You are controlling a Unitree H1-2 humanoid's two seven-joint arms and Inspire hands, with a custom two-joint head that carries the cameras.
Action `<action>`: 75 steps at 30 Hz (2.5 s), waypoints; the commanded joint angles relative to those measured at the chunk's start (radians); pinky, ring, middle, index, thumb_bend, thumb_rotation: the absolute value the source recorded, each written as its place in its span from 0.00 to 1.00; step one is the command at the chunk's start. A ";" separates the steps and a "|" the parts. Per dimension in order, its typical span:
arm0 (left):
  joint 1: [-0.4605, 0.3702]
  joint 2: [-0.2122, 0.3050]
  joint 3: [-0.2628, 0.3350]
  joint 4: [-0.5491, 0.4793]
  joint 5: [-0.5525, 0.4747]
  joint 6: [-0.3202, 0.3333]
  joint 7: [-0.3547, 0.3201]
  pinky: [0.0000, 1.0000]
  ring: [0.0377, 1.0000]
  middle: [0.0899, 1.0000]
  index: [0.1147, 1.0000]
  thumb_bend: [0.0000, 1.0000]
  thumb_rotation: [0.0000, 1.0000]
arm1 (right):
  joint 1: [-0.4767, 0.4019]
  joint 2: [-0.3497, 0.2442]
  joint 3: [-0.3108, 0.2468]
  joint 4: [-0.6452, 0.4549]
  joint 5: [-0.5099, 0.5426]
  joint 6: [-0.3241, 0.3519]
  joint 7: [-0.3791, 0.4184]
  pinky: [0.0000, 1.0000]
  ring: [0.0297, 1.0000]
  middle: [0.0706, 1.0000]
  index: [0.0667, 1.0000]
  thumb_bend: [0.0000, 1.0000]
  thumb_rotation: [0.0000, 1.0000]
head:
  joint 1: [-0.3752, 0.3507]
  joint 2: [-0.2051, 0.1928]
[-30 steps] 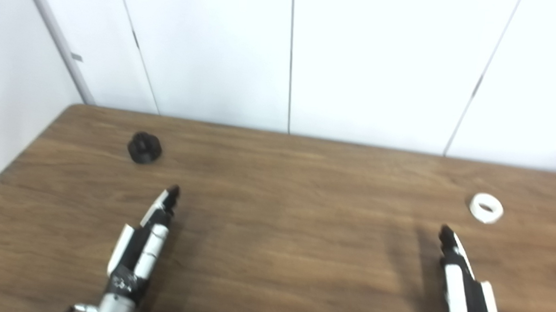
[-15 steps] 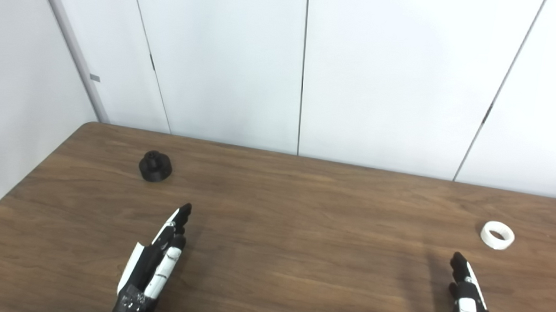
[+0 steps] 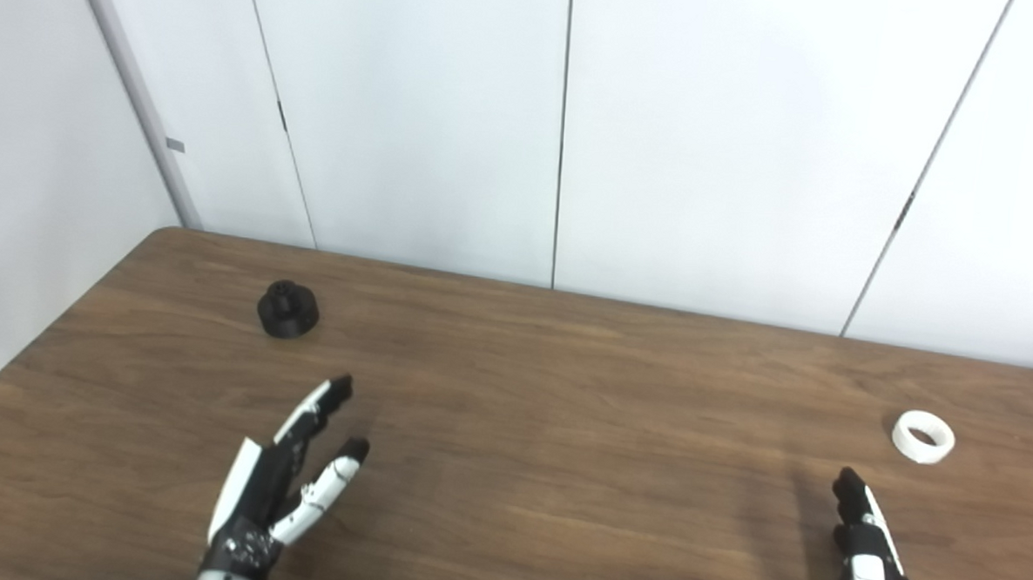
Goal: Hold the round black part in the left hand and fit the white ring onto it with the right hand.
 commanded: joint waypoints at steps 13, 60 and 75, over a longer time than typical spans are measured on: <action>-0.202 0.131 0.151 -0.059 0.149 0.226 0.001 0.93 0.92 0.90 0.88 0.85 0.30 | -0.005 0.000 0.013 -0.017 -0.020 0.005 -0.019 1.00 0.99 0.95 0.95 0.42 1.00 | 0.003 0.002; -0.696 0.477 -0.058 0.713 0.342 0.321 -0.040 1.00 1.00 0.94 0.83 1.00 0.38 | 0.022 -0.009 0.060 -0.094 -0.176 0.055 -0.051 1.00 0.98 0.92 0.92 0.35 1.00 | 0.006 0.010; -0.777 0.521 -0.130 0.874 0.344 0.345 -0.046 1.00 1.00 0.95 0.83 0.97 0.39 | 0.031 -0.002 0.065 -0.115 -0.201 0.077 -0.048 1.00 0.96 0.91 0.92 0.29 1.00 | -0.008 0.010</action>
